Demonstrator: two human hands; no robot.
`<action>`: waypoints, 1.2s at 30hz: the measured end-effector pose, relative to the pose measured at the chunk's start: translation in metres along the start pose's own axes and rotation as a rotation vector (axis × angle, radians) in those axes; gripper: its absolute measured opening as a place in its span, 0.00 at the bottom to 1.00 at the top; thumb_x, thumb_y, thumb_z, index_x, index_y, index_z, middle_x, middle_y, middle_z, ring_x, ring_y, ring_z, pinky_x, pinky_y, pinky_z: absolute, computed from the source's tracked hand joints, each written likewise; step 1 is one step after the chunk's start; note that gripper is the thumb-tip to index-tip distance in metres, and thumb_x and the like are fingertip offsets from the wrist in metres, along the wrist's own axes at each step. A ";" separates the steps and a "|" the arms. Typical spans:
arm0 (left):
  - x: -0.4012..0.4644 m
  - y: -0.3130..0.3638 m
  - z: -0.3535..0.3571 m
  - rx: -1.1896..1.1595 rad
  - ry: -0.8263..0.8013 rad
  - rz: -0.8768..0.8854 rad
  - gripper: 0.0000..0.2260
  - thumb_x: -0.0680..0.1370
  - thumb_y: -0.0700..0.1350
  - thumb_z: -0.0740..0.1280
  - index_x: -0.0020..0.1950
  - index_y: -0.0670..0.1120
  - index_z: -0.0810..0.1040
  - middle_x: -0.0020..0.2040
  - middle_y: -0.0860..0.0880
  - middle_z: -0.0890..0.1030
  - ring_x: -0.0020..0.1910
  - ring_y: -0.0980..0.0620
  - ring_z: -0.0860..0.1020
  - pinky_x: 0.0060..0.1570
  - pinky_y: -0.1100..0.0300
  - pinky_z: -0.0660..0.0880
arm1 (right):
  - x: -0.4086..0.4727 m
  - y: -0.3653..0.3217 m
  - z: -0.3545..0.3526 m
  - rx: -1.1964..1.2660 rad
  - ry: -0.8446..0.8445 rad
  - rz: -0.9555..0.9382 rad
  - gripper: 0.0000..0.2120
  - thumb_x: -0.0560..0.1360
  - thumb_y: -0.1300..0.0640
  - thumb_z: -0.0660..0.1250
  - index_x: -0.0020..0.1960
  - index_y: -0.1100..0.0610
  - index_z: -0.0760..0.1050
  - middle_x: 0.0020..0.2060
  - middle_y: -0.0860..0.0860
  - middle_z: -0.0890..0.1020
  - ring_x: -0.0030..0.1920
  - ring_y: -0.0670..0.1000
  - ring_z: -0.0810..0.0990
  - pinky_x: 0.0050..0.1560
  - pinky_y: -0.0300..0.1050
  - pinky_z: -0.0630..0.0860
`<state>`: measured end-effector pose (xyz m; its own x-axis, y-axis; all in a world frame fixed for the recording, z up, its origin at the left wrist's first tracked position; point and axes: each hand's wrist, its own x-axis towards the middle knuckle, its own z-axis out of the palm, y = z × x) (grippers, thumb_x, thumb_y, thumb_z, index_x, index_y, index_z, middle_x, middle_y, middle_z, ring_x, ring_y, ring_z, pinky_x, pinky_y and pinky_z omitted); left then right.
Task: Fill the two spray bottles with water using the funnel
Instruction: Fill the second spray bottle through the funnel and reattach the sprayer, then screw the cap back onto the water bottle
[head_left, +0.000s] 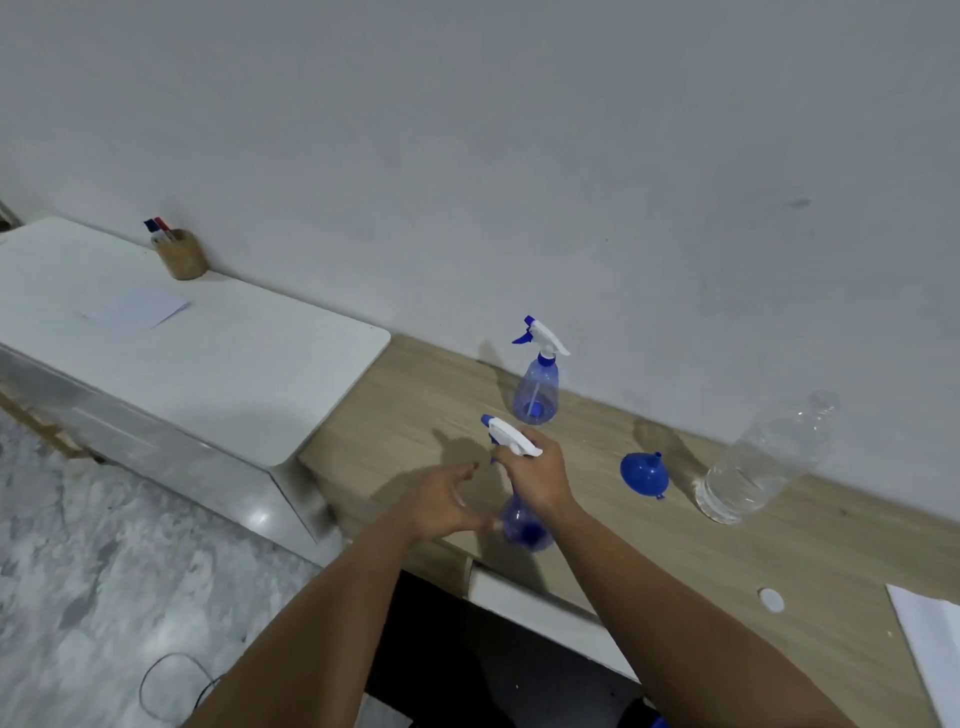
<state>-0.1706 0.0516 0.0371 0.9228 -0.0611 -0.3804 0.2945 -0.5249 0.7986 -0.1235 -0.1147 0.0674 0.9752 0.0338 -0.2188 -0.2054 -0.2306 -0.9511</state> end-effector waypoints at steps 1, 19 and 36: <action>0.007 0.005 -0.004 -0.022 -0.030 0.011 0.50 0.61 0.57 0.84 0.78 0.49 0.66 0.72 0.55 0.71 0.71 0.58 0.70 0.66 0.63 0.68 | 0.007 -0.009 0.002 0.018 0.007 -0.015 0.06 0.72 0.64 0.74 0.45 0.55 0.85 0.32 0.49 0.83 0.32 0.45 0.76 0.39 0.43 0.72; 0.165 0.029 -0.098 -0.140 0.073 0.206 0.27 0.62 0.52 0.82 0.59 0.56 0.80 0.51 0.57 0.85 0.49 0.57 0.84 0.55 0.50 0.81 | 0.149 -0.064 0.054 -0.207 0.170 -0.152 0.07 0.75 0.57 0.77 0.49 0.58 0.83 0.37 0.45 0.85 0.37 0.35 0.82 0.39 0.27 0.73; 0.229 0.001 -0.087 0.205 0.190 0.296 0.20 0.75 0.35 0.70 0.67 0.43 0.77 0.57 0.46 0.82 0.55 0.49 0.79 0.49 0.81 0.62 | 0.220 0.003 0.097 -0.264 0.244 -0.015 0.18 0.78 0.55 0.75 0.66 0.58 0.80 0.57 0.53 0.87 0.59 0.54 0.85 0.65 0.56 0.81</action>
<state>0.0626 0.1106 -0.0084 0.9954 -0.0871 -0.0392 -0.0292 -0.6678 0.7438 0.0821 -0.0139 -0.0044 0.9756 -0.1864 -0.1162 -0.1932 -0.4761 -0.8579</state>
